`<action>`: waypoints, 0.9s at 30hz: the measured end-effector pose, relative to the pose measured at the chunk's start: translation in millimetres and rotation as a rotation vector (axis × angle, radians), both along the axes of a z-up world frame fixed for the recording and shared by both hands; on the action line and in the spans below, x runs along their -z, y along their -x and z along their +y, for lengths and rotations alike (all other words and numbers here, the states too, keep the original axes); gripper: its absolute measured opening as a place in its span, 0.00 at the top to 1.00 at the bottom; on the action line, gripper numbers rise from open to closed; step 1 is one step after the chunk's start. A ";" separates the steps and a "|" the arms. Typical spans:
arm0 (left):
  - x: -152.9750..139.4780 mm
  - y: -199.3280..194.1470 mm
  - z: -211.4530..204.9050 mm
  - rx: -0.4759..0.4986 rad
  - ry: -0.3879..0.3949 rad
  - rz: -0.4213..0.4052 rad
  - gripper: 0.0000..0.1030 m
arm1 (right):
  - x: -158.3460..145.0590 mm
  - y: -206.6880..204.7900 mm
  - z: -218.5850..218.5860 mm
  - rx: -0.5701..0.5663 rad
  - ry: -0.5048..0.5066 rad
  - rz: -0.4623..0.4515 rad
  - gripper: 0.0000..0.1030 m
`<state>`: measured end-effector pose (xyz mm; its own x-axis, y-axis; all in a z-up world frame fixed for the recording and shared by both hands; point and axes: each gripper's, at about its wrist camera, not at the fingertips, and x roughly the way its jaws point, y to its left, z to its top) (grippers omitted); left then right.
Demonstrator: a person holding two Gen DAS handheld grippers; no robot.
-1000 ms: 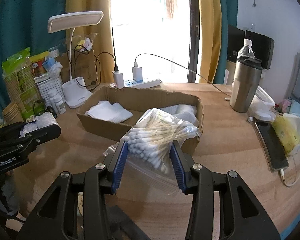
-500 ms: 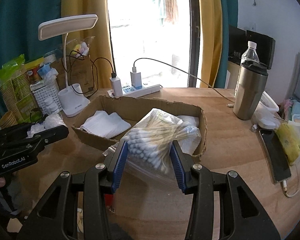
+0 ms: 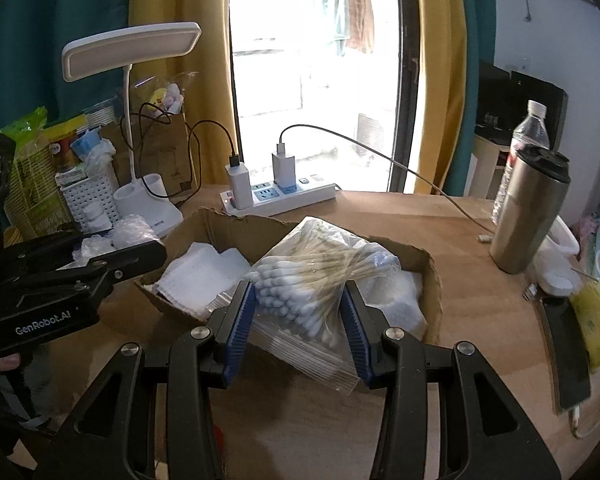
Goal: Organize soft objects
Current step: 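Lower the bubble-wrap packet and cotton swab bag into the box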
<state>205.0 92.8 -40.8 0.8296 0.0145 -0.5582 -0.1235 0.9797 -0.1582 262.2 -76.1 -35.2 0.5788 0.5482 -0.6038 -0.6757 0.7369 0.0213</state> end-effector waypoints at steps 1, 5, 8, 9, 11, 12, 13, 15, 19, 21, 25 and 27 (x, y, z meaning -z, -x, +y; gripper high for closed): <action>0.1 -2.1 0.7 -0.001 -0.001 0.000 0.57 | 0.2 -1.9 1.5 -0.004 -0.001 0.001 0.55; 2.3 -13.7 4.6 -0.003 -0.001 0.005 0.57 | 2.5 -10.5 9.2 -0.020 -0.003 0.006 0.55; 5.8 -22.9 8.2 0.000 0.007 0.009 0.57 | 5.6 -14.9 13.8 -0.030 -0.003 0.015 0.55; 6.8 -25.0 8.7 0.001 0.009 0.011 0.57 | 7.3 -17.0 15.7 -0.033 -0.003 0.019 0.55; 9.9 -29.9 8.8 0.005 0.014 0.017 0.57 | 9.8 -19.9 18.2 -0.037 -0.003 0.027 0.55; 11.7 -32.8 8.9 0.008 0.017 0.021 0.57 | 12.0 -22.2 19.8 -0.038 -0.003 0.034 0.55; 12.7 -34.1 9.0 0.010 0.019 0.022 0.57 | 13.8 -24.2 21.0 -0.039 -0.002 0.039 0.55; 15.4 -37.9 9.3 0.013 0.023 0.027 0.57 | 16.6 -27.1 22.9 -0.041 -0.001 0.046 0.55; 22.7 -44.8 11.4 0.017 0.033 0.044 0.57 | 22.8 -33.0 26.8 -0.043 0.001 0.062 0.55; 27.0 -48.9 12.5 0.018 0.037 0.054 0.57 | 27.4 -35.8 28.8 -0.042 0.004 0.073 0.55; 33.3 -54.9 13.3 0.020 0.039 0.075 0.56 | 35.1 -39.7 32.6 -0.044 0.012 0.090 0.55; 39.5 -59.5 15.0 0.022 0.044 0.105 0.56 | 39.7 -41.8 34.6 -0.046 0.018 0.102 0.55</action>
<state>264.4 107.9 -80.3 0.7664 -0.0297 -0.6417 -0.1198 0.9748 -0.1882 304.0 -41.5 -74.9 0.4881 0.5615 -0.6682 -0.7039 0.7059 0.0791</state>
